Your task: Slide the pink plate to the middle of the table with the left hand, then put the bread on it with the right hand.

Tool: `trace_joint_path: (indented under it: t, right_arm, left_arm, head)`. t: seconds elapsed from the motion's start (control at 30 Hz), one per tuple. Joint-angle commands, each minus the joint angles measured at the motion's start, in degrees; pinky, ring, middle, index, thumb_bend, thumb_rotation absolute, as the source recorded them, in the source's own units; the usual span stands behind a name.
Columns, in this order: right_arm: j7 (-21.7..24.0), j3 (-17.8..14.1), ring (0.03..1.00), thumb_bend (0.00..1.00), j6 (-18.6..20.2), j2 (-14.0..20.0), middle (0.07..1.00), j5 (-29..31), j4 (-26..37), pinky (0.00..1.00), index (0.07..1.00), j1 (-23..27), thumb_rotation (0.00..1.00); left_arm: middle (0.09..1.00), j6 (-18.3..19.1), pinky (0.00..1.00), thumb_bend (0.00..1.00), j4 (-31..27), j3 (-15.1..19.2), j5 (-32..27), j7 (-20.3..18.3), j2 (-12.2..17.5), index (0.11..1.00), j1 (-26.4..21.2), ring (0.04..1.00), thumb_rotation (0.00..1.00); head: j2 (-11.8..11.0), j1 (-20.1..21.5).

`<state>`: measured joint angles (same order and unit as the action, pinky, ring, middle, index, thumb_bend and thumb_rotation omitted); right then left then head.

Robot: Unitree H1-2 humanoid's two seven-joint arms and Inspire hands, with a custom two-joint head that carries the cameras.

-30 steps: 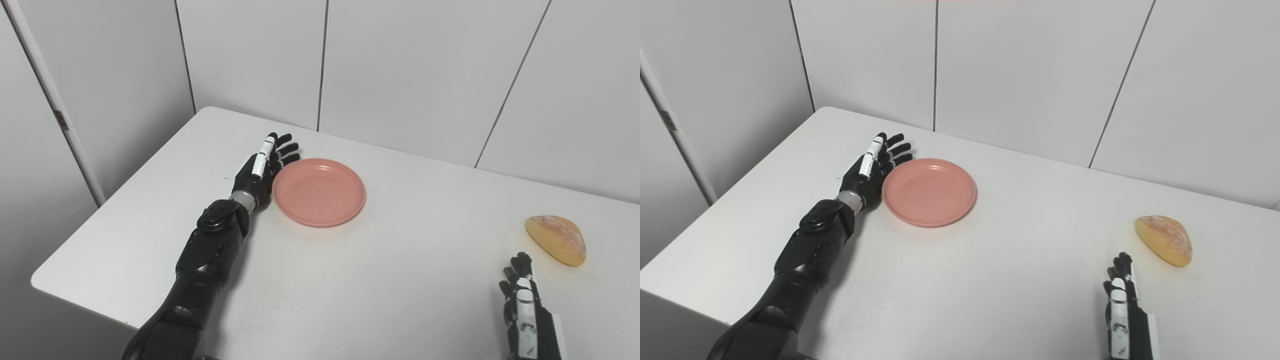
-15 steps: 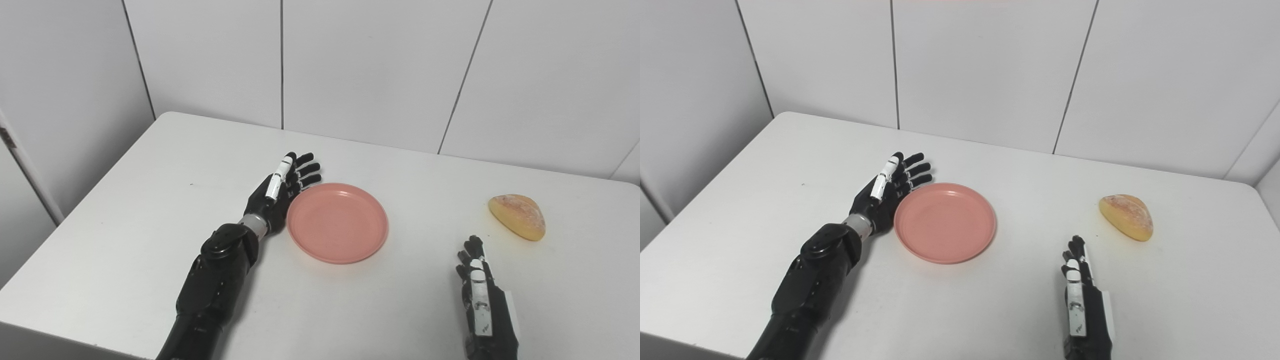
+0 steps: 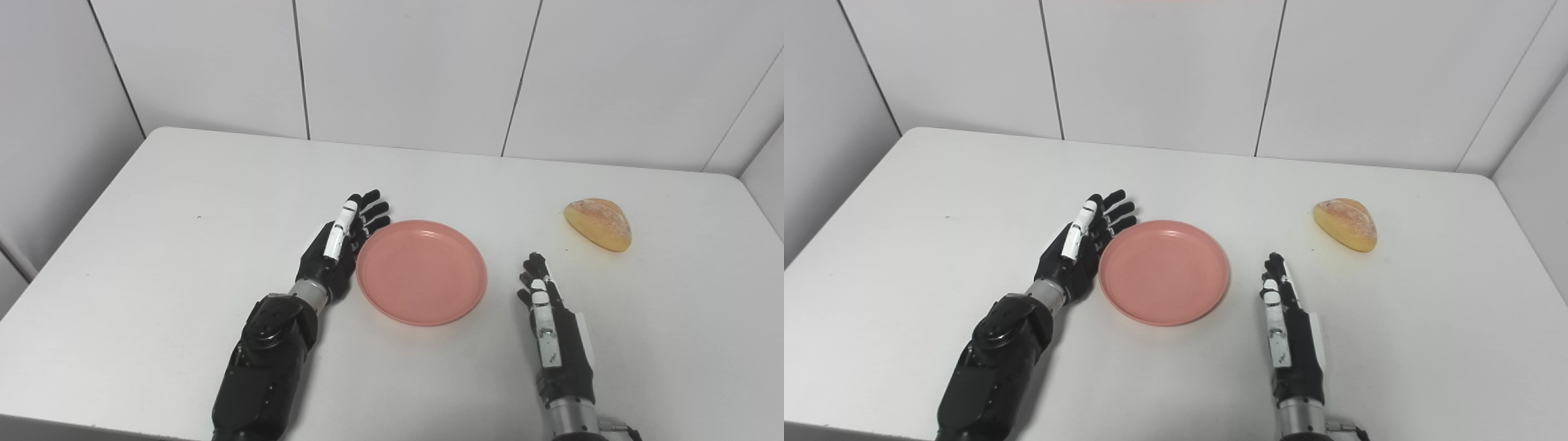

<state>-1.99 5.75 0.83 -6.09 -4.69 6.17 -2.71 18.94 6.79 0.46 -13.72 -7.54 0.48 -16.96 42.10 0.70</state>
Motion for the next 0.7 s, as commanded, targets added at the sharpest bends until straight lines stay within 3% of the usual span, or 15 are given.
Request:
trace_joint_path:
  t: [0.0, 0.27, 0.5, 0.67]
  right_arm:
    - [-0.5, 0.27, 0.937, 0.18, 0.45, -0.8, 0.939, -0.56, 1.16, 0.93, 0.933, 1.46, 1.0]
    - [-0.67, 0.27, 0.936, 0.18, 0.02, -0.95, 0.936, -0.89, 1.08, 0.93, 0.928, 1.57, 1.0]
    - [-0.53, -0.12, 0.939, 0.24, -0.34, -0.1, 0.939, -1.25, 1.85, 0.93, 0.931, 2.18, 1.0]
    - [-1.92, -1.21, 0.925, 0.27, -0.97, -0.01, 0.929, -2.59, 3.56, 0.91, 0.923, 3.79, 1.0]
  left_arm:
    - [0.901, 1.04, 0.91, 0.32, -0.91, -0.94, 0.43, -0.21, -0.59, 0.887, 0.1, 0.899, 1.0]
    - [0.913, 0.9, 0.92, 0.34, -1.4, -2.65, 0.65, -1.63, -0.2, 0.902, 1.51, 0.912, 1.0]
    - [0.912, 0.65, 0.92, 0.33, -0.43, -2.18, 0.35, -1.67, -0.1, 0.9, 1.18, 0.91, 1.0]
    - [0.908, 0.59, 0.91, 0.34, 0.05, -2.06, 0.42, -1.87, 0.07, 0.899, 1.01, 0.906, 1.0]
  head:
    - [0.08, 0.0]
    - [0.72, 1.59]
    - [0.72, 4.0]
    - [-0.67, 6.9]
